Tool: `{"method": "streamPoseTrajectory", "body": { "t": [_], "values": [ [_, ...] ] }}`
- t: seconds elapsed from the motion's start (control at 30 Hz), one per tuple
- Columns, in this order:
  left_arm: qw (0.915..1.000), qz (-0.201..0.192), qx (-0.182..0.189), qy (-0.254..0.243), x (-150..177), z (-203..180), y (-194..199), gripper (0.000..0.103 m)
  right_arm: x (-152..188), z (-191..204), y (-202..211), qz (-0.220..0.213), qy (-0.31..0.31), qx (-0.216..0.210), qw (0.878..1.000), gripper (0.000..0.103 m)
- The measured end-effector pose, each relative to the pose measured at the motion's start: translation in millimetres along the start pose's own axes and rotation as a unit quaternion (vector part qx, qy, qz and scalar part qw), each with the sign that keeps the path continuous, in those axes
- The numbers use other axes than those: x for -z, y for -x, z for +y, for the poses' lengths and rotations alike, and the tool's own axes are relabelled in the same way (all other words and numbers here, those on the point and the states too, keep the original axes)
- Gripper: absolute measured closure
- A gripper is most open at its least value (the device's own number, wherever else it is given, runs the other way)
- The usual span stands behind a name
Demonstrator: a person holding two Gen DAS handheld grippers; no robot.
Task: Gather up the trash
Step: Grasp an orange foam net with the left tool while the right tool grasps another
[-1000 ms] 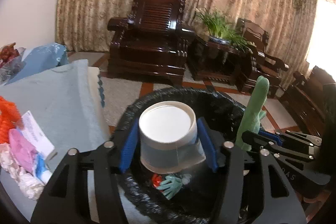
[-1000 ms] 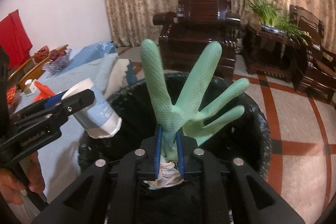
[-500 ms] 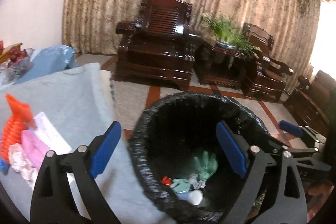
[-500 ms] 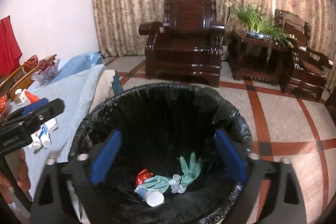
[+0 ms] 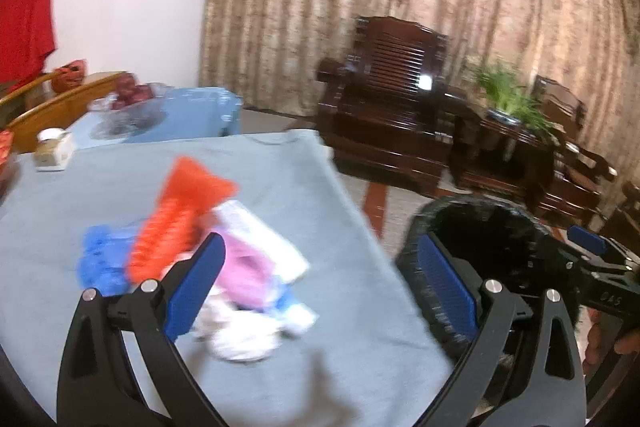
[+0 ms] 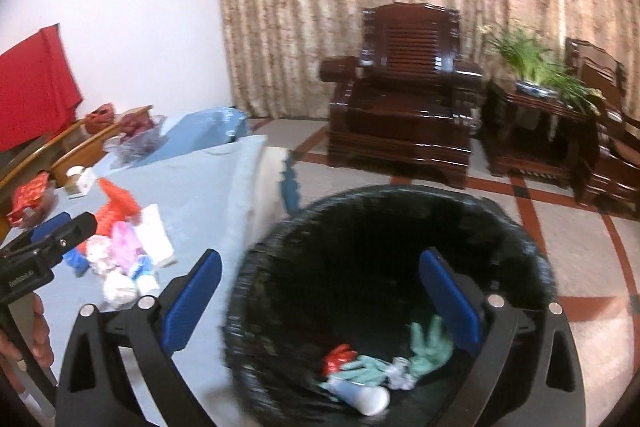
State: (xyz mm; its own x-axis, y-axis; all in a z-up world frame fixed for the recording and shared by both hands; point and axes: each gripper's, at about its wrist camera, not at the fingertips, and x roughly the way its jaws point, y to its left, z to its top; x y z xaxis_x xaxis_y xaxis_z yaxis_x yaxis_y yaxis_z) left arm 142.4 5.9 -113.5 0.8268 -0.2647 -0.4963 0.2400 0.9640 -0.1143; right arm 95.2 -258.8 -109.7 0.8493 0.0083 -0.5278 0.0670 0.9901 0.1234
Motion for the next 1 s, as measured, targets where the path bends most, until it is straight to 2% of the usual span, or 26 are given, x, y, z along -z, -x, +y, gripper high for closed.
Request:
{"method": "streamPoseTrajectory", "body": {
  "t": [0.37, 0.67, 0.97, 1.0],
  "values": [
    [0.9963, -0.003, -0.084, 0.015, 8, 71, 26, 0.009, 6, 85, -25, 0.010, 0.045, -0.085, 0.995, 0.006],
    [0.9927, 0.004, -0.117, 0.031, 20, 107, 20, 0.009, 8, 134, -55, 0.020, 0.076, -0.126, 0.989, 0.007],
    [0.9921, 0.018, -0.114, 0.048, 20, 125, -9, 0.009, 8, 160, -85, 0.038, 0.090, -0.154, 0.983, 0.025],
    [0.9922, 0.019, -0.113, 0.050, 20, 125, -13, 0.012, 9, 162, -88, 0.040, 0.091, -0.155, 0.983, 0.028]
  ]
}}
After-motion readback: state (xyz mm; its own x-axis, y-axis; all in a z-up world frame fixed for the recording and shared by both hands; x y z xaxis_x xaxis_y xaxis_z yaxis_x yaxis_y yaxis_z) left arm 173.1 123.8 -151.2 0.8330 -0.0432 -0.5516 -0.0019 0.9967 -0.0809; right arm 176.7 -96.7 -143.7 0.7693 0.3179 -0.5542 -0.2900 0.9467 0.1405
